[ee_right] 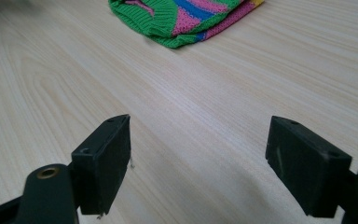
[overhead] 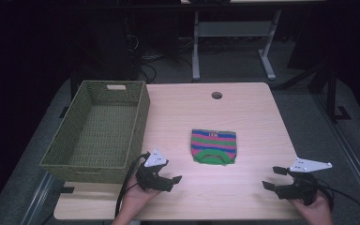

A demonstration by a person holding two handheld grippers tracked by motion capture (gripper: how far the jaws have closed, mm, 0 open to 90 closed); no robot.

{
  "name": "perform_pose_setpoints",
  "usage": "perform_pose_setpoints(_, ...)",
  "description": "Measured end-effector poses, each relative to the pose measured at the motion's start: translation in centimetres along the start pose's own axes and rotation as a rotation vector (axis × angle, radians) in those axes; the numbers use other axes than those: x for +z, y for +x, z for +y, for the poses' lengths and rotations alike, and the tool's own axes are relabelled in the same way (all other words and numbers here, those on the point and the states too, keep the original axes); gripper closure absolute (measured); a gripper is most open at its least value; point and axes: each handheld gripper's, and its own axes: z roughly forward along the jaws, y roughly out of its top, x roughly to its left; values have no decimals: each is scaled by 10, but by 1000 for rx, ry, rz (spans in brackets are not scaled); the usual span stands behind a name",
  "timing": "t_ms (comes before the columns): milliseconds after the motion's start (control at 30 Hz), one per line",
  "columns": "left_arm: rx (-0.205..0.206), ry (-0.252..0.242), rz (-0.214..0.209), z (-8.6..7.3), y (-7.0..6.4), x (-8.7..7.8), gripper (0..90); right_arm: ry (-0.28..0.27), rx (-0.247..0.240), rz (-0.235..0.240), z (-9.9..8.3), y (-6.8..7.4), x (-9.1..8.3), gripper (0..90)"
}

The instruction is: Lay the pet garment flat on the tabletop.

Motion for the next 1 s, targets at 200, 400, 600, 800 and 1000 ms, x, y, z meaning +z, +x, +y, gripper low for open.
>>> perform_pose_setpoints(200, 3, 0, -2, 0, 0, -1, 208, -1, 1, -2, 0, -1, 0, 215)
perform_pose_setpoints(400, 11, -11, 3, 0, 1, -3, 208, -5, 2, -1, 3, 1, 2, 210)
perform_pose_setpoints(600, 10, -6, 4, 4, 3, -2, 209, -10, -6, 9, 12, 2, 8, 201)
perform_pose_setpoints(800, 26, -7, -8, 16, 4, 3, 208, -19, -12, 25, 22, 2, 10, 201)
perform_pose_setpoints(1000, 46, -7, -2, 26, 5, 7, 209, -20, -12, 36, 36, -1, 12, 203)
